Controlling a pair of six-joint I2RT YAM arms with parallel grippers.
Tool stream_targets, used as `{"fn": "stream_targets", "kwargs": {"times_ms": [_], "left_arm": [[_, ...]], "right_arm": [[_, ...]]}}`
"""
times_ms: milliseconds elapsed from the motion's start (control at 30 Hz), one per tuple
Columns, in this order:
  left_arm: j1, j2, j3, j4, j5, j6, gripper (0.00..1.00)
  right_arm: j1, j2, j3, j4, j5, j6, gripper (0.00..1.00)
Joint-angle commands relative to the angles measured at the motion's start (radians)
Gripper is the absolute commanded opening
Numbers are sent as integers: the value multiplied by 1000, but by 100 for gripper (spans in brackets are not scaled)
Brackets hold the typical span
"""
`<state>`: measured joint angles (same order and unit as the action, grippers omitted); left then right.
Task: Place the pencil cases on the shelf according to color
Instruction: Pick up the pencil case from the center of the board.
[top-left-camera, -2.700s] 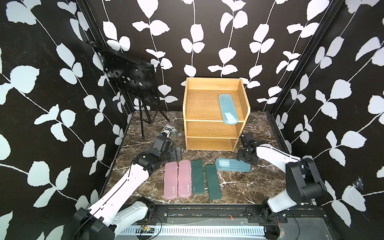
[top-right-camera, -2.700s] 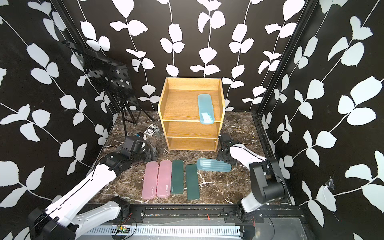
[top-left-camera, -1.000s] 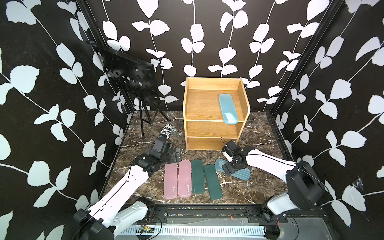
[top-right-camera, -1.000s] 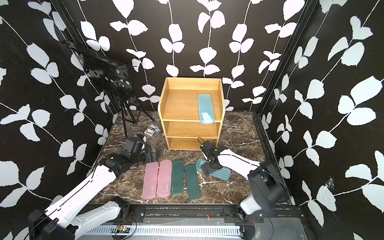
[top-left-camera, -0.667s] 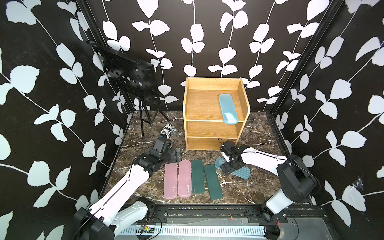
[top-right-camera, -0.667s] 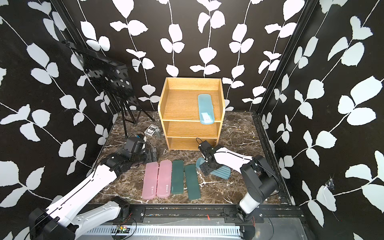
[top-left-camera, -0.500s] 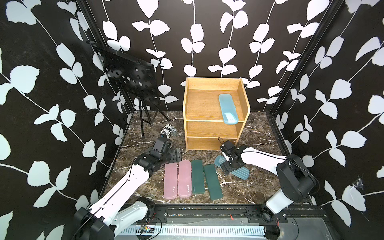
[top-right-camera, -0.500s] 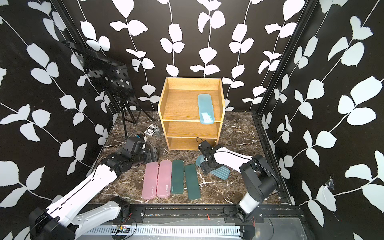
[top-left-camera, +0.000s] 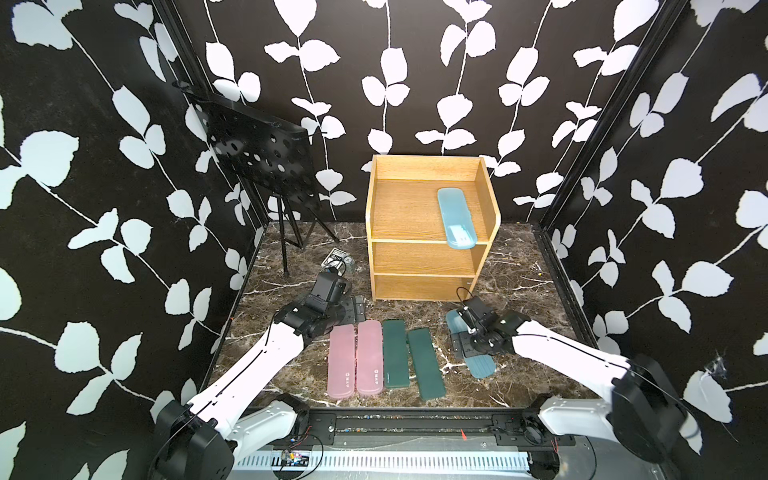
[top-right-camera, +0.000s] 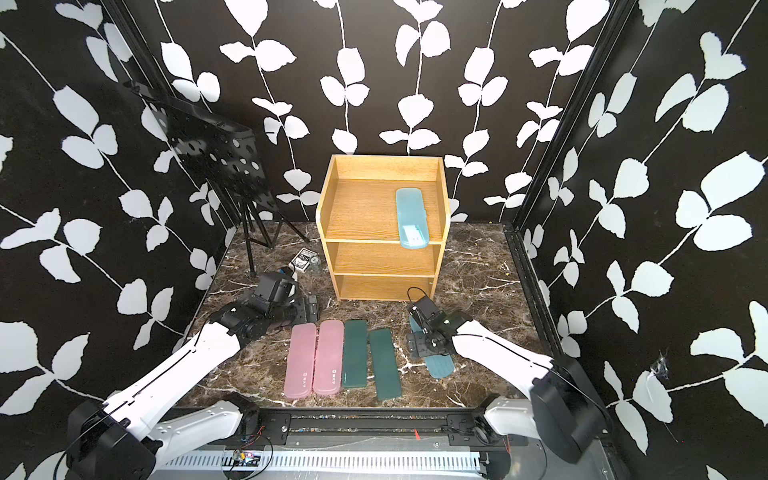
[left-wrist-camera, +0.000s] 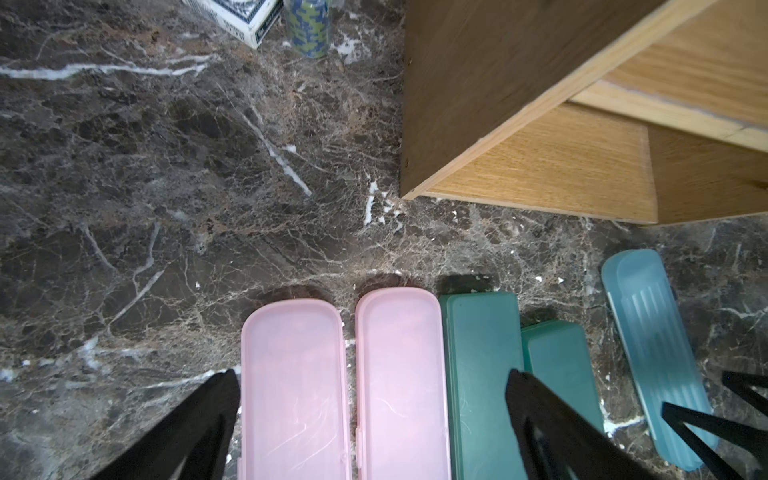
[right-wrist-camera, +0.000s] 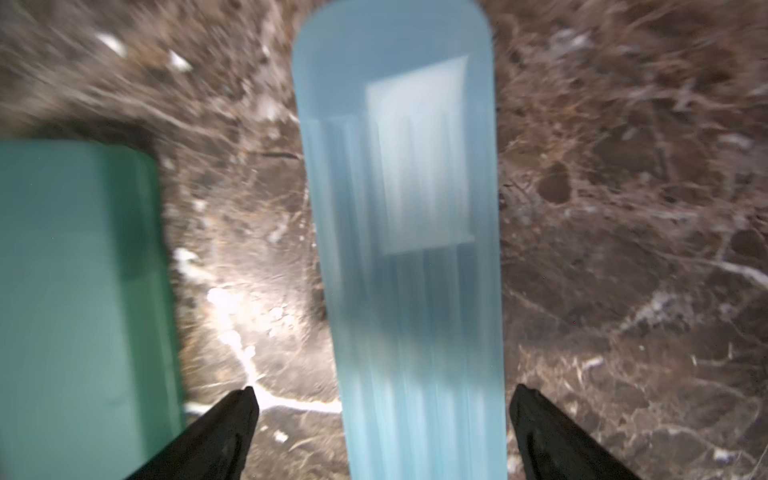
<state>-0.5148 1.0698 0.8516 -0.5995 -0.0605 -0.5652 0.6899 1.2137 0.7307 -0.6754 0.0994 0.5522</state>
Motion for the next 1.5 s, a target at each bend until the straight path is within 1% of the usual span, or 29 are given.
{"fn": "stream_targets", "kwargs": {"times_ms": [0, 133, 233, 400, 500, 700, 767, 900, 933, 1067, 1100, 1167, 1233, 1333, 1467], "left_arm": [[-4, -10, 24, -12, -6, 13, 99], [-4, -27, 9, -18, -4, 1, 99], [-4, -40, -4, -17, -5, -5, 99], [-4, -36, -4, -18, 0, -1, 99], [-4, -30, 5, -22, 1, 4, 99], [-4, -21, 11, -14, 5, 4, 99], [-4, -14, 12, -12, 7, 4, 99], [-4, -4, 19, -12, 11, 5, 99], [-4, -3, 20, -13, 12, 5, 99], [-4, -11, 33, -22, 9, 9, 99], [-4, -12, 39, -27, 9, 12, 99], [-4, -17, 48, -38, 6, 16, 99], [-3, -21, 52, -42, 4, 16, 99], [-4, -27, 66, -54, 2, 18, 99], [-4, -22, 102, -69, -1, 32, 99]], "right_arm": [[8, -54, -15, -103, 65, 84, 99], [33, -78, -34, -189, 102, 154, 99], [79, -95, -69, -184, 106, 197, 99], [135, -83, -139, -92, 82, 225, 99], [140, -57, -179, -24, 77, 236, 99], [157, 53, -193, 46, 85, 264, 98], [174, 86, -195, 61, 97, 282, 93], [224, 124, -199, 57, 141, 339, 77], [235, 122, -200, 52, 148, 349, 74], [297, 66, -187, -26, 205, 399, 53], [312, 41, -184, -53, 216, 410, 50], [334, -19, -168, -111, 218, 421, 47], [363, -77, -132, -190, 222, 438, 47], [446, -158, -48, -319, 259, 486, 46], [564, -248, 57, -331, 259, 476, 44]]}}
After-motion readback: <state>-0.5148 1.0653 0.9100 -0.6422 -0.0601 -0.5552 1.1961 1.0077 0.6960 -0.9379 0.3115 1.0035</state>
